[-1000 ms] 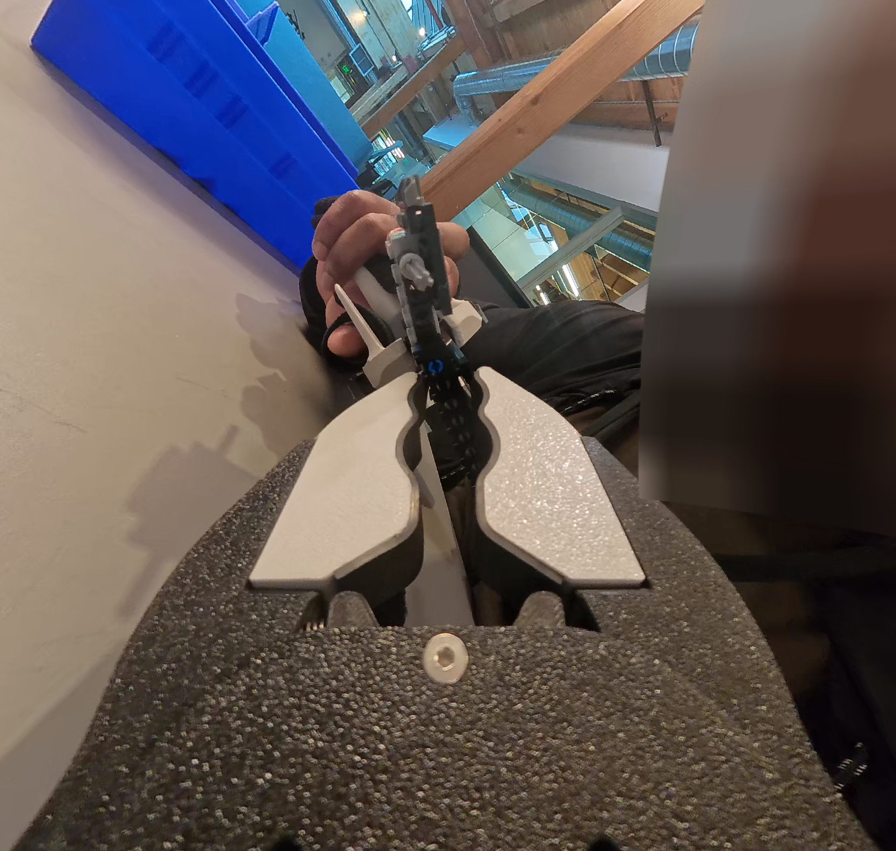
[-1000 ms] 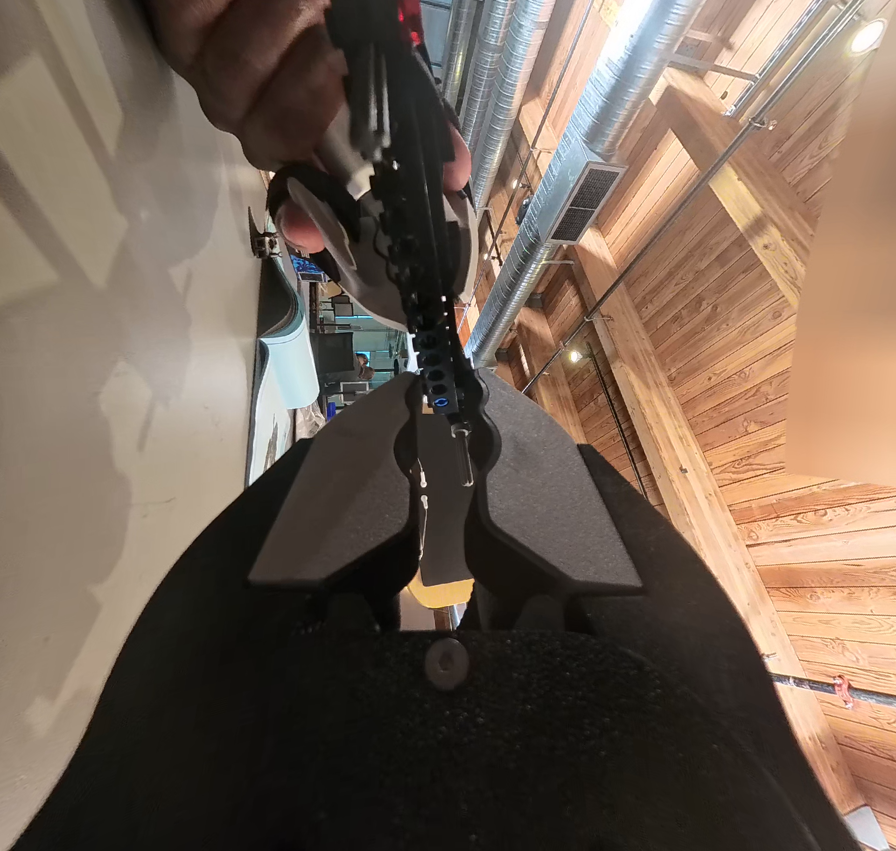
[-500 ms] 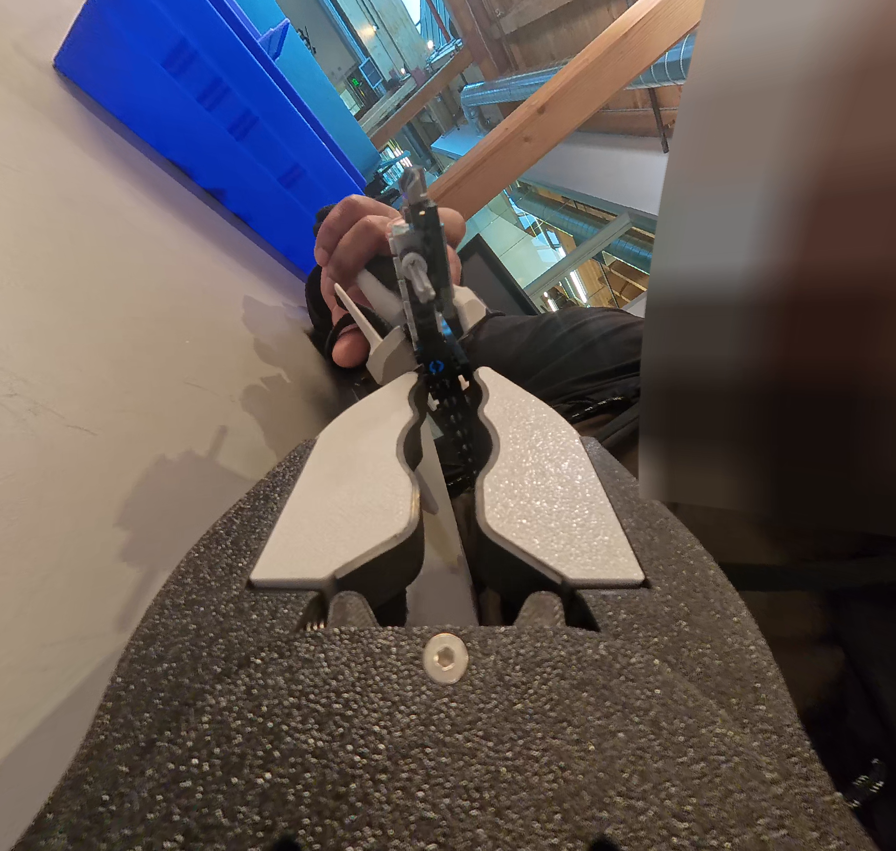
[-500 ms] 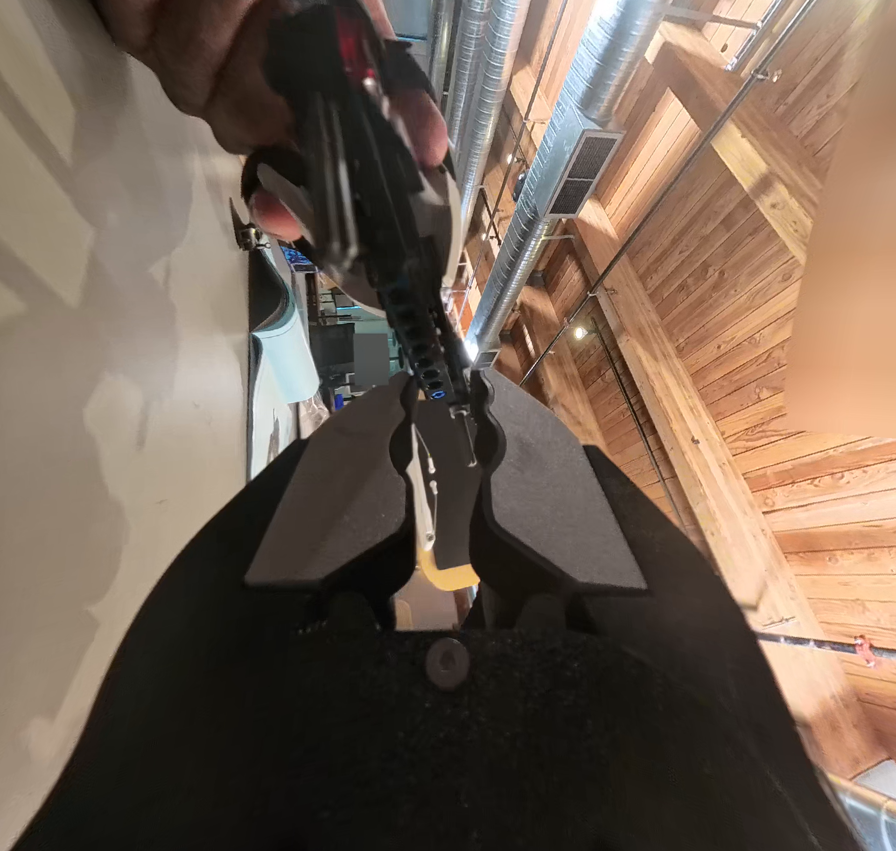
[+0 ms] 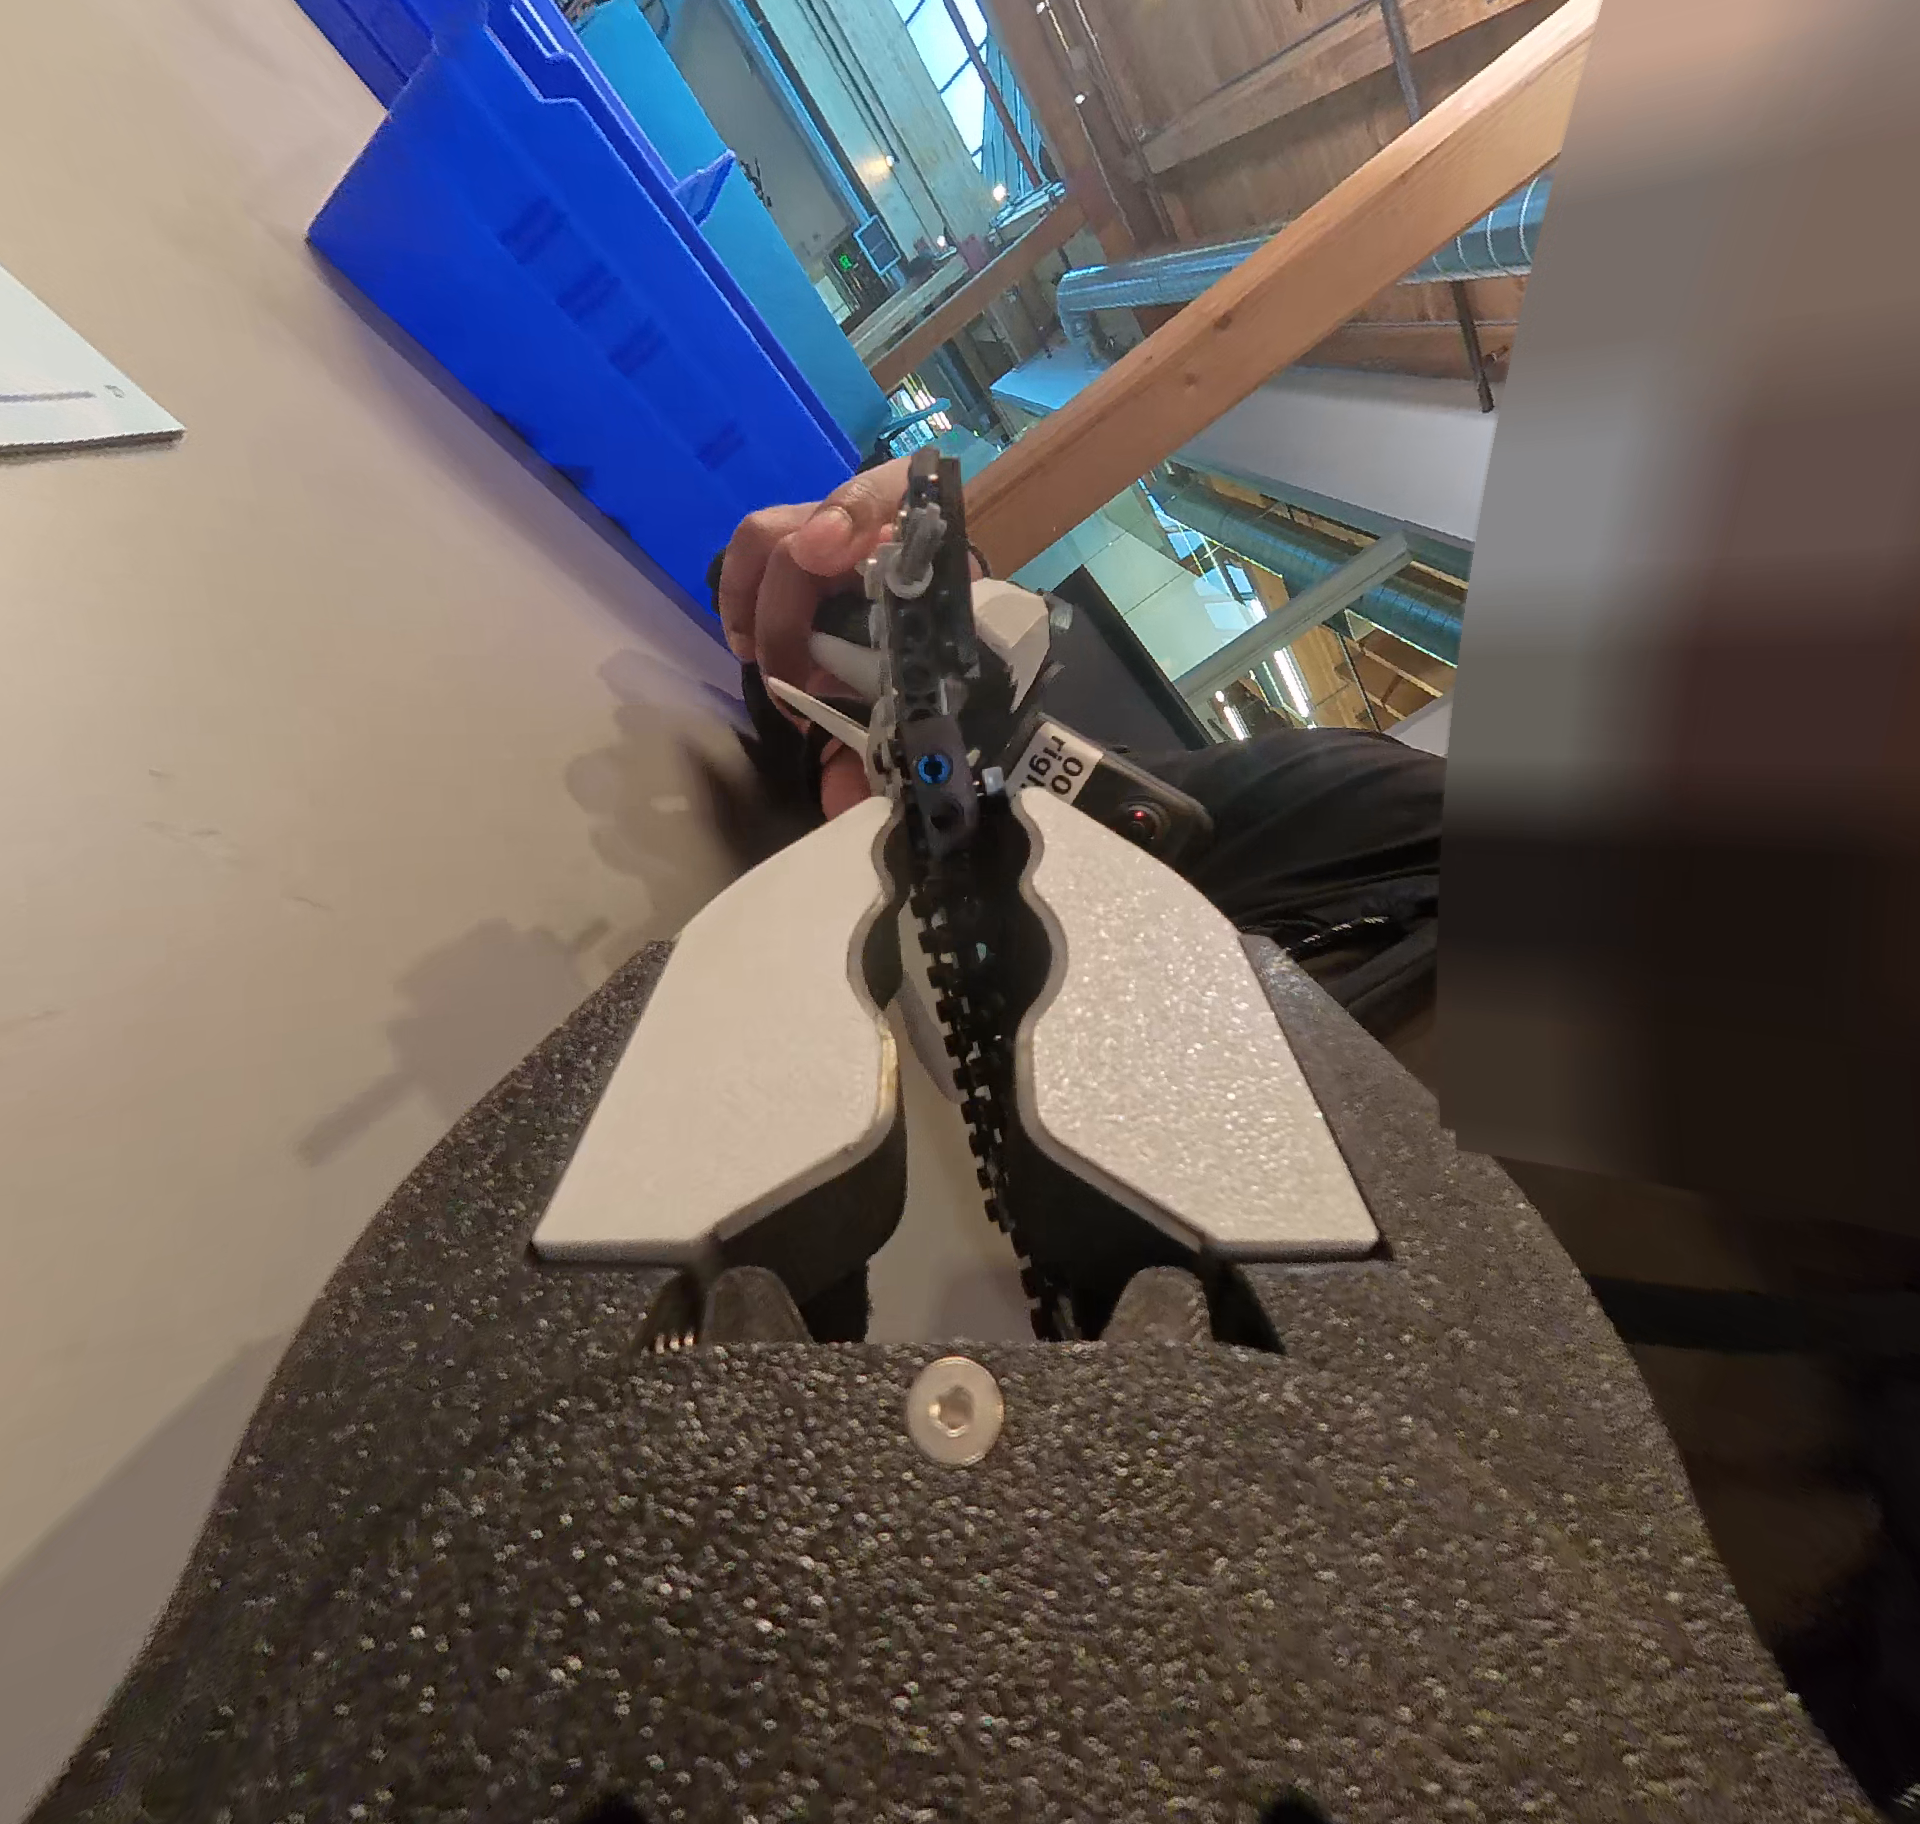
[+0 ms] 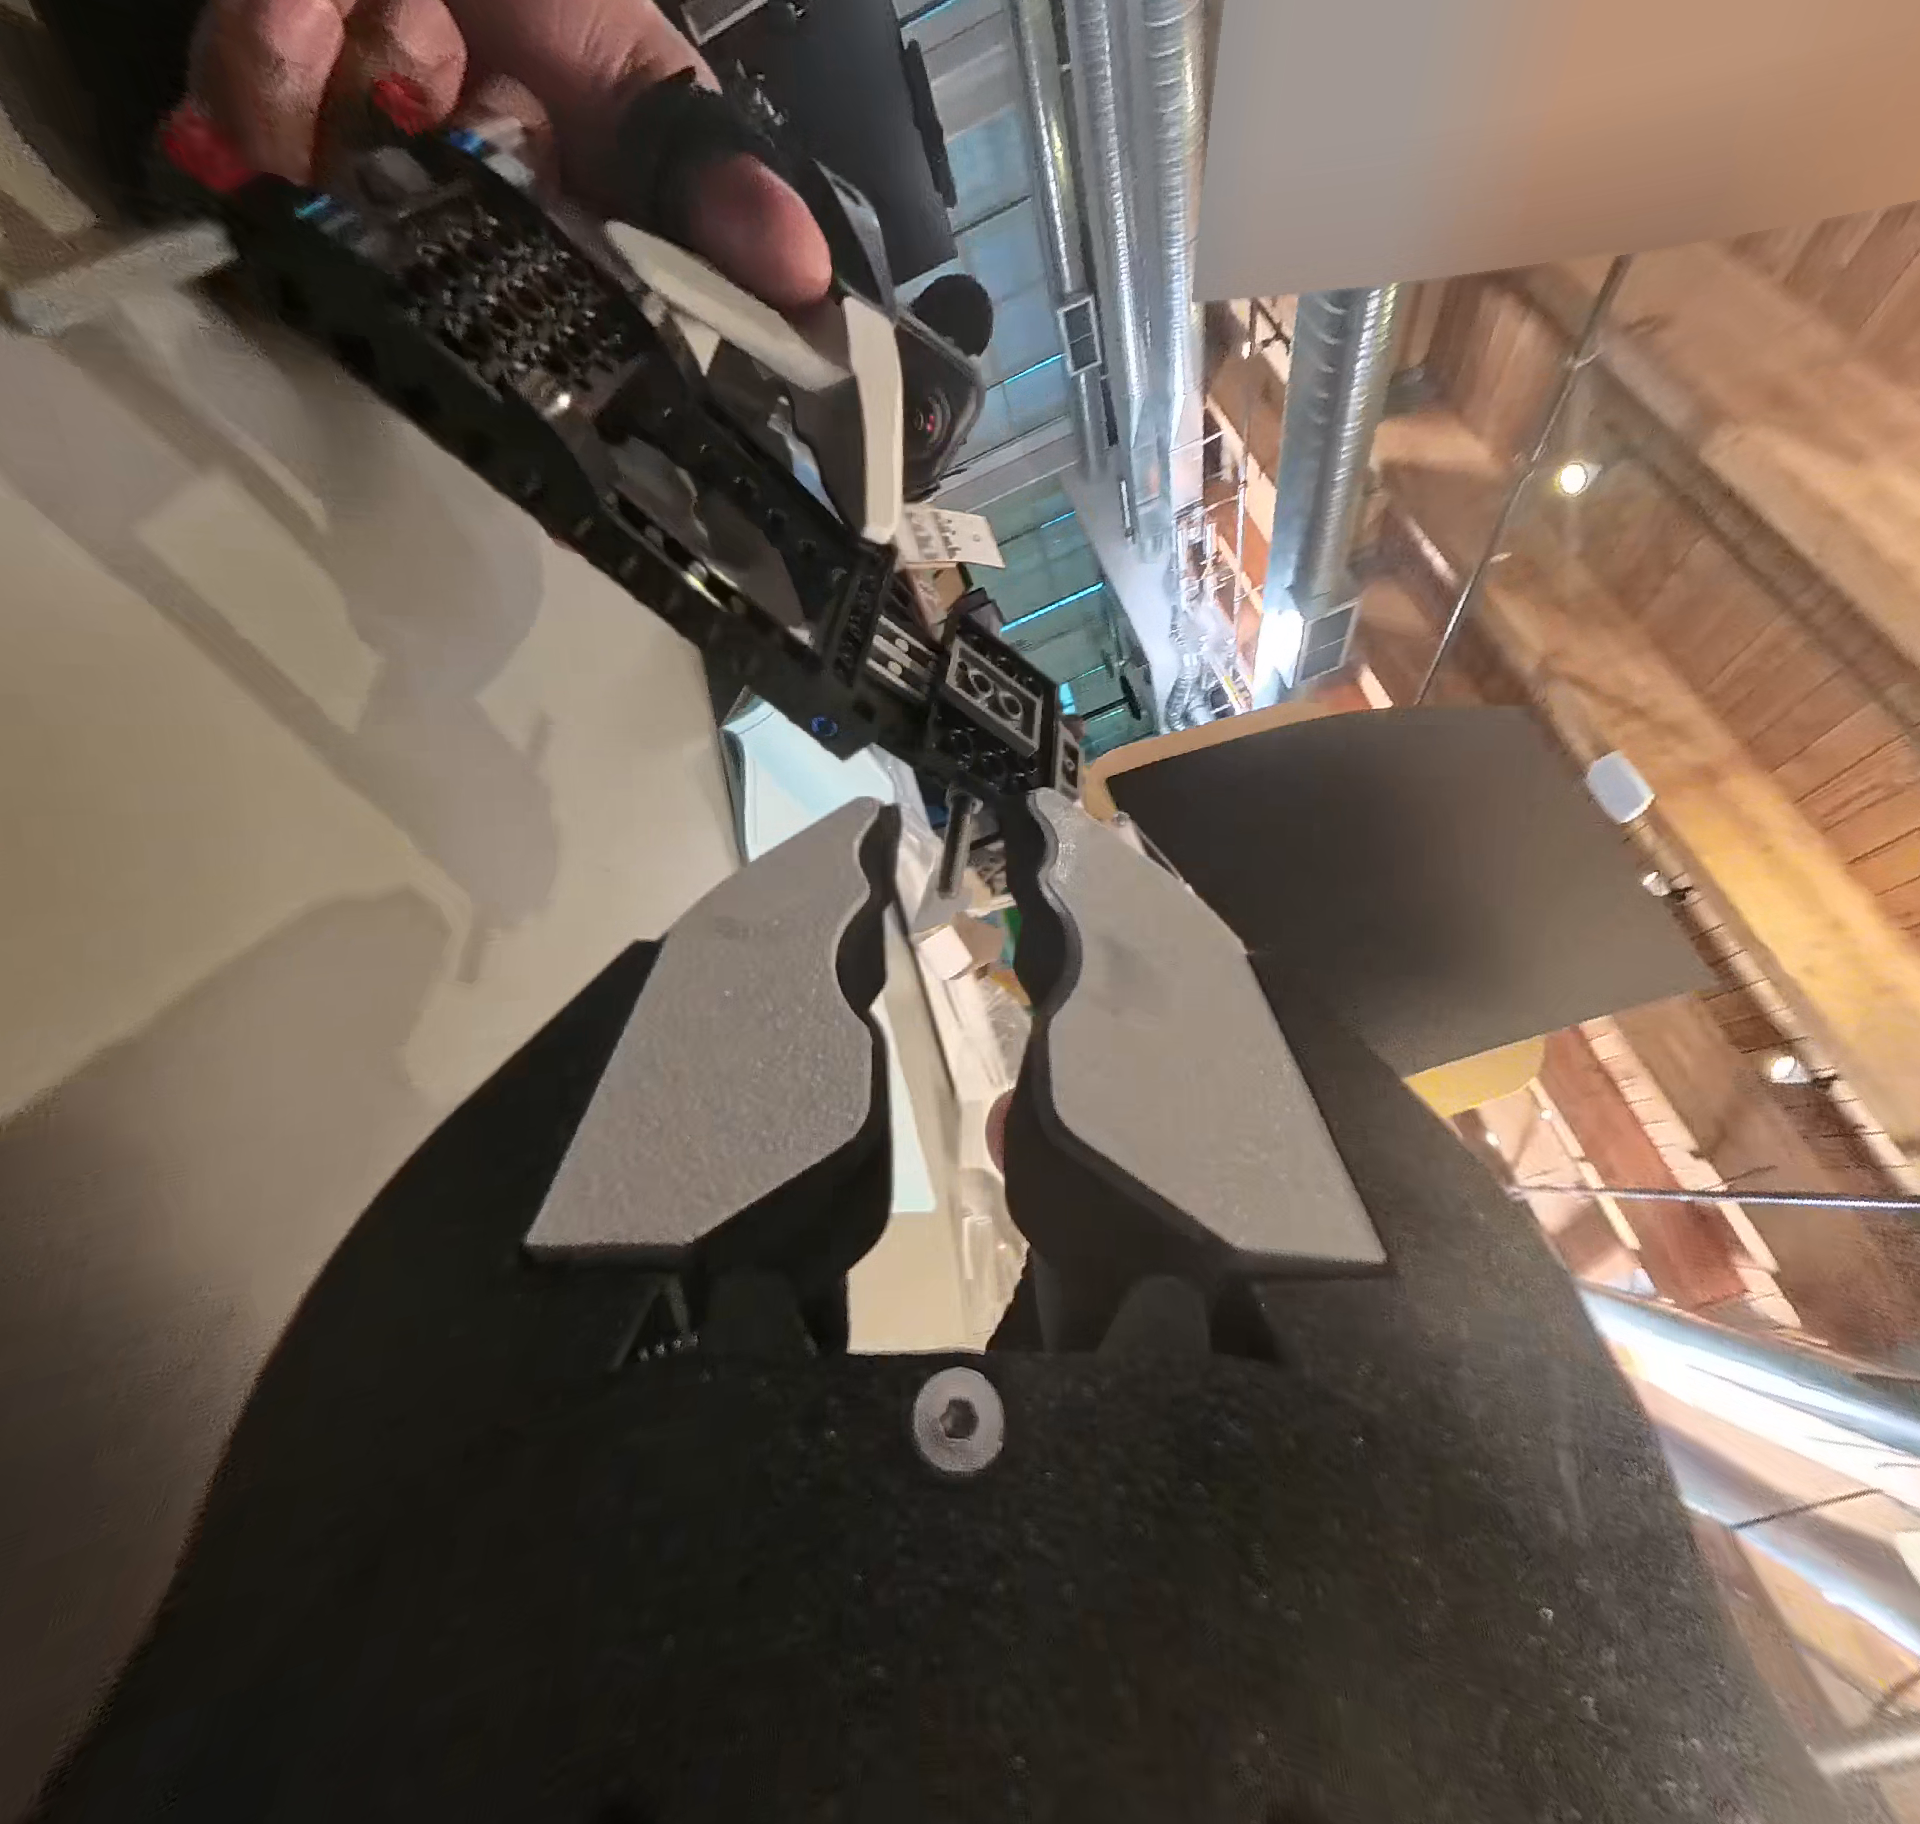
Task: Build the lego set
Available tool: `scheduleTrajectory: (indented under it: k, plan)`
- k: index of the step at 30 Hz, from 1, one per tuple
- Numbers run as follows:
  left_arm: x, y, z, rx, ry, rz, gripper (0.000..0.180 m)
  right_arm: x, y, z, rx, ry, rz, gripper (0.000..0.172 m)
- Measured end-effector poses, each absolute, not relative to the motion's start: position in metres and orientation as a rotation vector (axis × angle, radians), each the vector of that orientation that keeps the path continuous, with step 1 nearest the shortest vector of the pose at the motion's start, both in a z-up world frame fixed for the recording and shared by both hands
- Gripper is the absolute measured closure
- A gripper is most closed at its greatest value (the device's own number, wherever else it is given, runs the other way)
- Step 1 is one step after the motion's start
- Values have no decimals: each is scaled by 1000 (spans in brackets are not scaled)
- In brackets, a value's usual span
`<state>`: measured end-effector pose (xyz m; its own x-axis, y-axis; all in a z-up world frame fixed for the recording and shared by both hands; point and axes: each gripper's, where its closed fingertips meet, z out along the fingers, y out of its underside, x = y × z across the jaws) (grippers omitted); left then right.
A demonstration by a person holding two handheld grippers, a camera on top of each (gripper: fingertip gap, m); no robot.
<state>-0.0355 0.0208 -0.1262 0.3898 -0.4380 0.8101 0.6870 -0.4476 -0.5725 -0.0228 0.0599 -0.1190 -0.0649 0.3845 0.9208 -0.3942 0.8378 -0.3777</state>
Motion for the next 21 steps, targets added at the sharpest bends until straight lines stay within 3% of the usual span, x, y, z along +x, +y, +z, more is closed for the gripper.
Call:
scheduleTrajectory:
  k: [21]
  plan:
    - [-76, 29, -153, -1675, -486, -1132, 164, -51, 91, -156, -198, -1722, 695, 155]
